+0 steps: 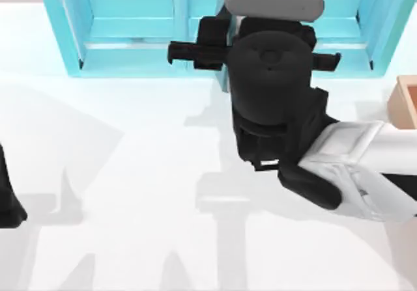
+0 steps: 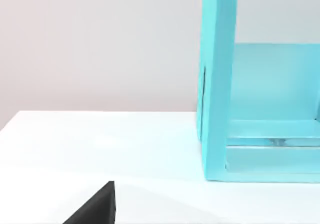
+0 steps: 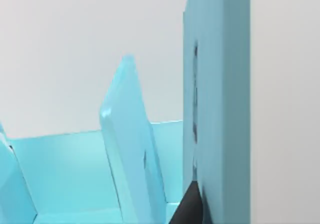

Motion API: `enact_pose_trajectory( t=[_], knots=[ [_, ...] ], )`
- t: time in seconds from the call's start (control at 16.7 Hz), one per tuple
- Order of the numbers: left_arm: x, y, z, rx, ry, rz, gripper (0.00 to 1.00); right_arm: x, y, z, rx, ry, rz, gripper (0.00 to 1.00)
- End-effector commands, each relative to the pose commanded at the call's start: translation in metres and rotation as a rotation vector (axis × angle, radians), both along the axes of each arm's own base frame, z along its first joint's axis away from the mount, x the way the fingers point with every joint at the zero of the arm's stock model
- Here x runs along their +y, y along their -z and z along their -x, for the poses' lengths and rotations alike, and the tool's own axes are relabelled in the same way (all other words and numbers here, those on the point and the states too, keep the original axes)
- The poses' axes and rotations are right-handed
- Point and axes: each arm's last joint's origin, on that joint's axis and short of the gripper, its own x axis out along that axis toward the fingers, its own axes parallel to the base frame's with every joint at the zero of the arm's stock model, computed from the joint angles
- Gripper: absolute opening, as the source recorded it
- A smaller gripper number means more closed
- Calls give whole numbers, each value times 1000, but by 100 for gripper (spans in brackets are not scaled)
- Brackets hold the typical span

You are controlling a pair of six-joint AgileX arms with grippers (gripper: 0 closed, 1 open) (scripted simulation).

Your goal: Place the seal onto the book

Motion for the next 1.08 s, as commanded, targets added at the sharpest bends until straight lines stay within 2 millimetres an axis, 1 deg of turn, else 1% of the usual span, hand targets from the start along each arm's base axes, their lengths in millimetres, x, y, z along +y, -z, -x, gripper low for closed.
enact_pose_trajectory(
  t=[0.12,0.3,0.54,0.72,0.9,1.08],
  knots=[
    [0,0,0,0,0,0,100,-3,17,7,9,-40,180,0],
    [0,0,0,0,0,0,100,-12,45,22,14,-121,527,0],
    [0,0,0,0,0,0,100,-35,80,44,-17,-259,1024,0],
    [0,0,0,0,0,0,100,-56,98,61,-70,-359,1328,0],
    [0,0,0,0,0,0,100,-74,108,74,-129,-430,1524,0],
    [0,0,0,0,0,0,100,-84,113,82,-173,-465,1618,0]
  ],
)
